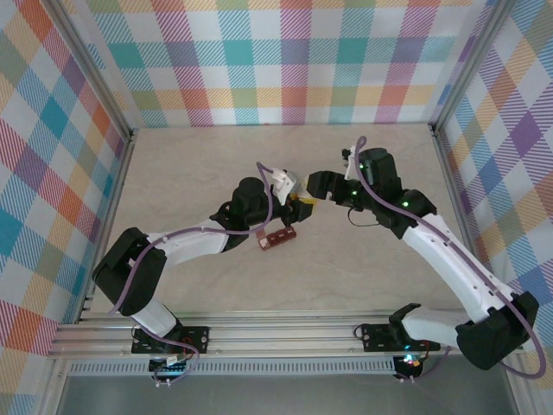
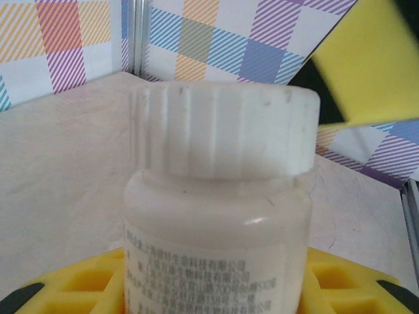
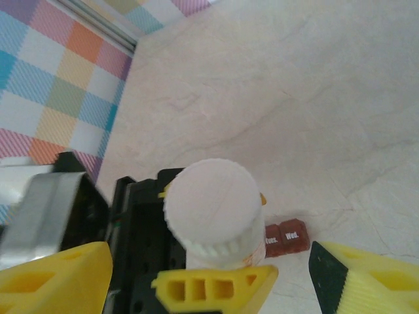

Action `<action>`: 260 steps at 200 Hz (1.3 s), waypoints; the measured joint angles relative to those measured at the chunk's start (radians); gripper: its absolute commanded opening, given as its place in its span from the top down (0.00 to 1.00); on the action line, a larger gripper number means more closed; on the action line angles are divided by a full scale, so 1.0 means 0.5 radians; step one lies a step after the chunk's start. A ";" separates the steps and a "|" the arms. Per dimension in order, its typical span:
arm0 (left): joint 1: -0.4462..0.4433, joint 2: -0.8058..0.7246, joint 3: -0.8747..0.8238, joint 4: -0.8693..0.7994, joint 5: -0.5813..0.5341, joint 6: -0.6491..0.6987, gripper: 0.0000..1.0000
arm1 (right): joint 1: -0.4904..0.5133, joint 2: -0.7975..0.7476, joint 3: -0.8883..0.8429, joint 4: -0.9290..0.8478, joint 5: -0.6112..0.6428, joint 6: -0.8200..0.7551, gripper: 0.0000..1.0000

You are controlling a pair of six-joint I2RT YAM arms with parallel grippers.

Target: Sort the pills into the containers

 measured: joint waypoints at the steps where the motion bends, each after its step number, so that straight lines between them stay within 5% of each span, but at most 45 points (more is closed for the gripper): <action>1: 0.001 0.000 0.000 0.001 0.000 0.000 1.00 | -0.002 -0.004 -0.001 0.001 -0.001 -0.002 0.20; 132: 0.182 0.021 0.225 -0.025 0.576 -0.143 1.00 | -0.294 0.007 0.013 0.124 -0.587 -0.433 0.19; 260: 0.333 0.231 0.700 -0.404 0.982 -0.179 1.00 | -0.336 0.252 0.421 0.101 -0.659 -0.428 0.17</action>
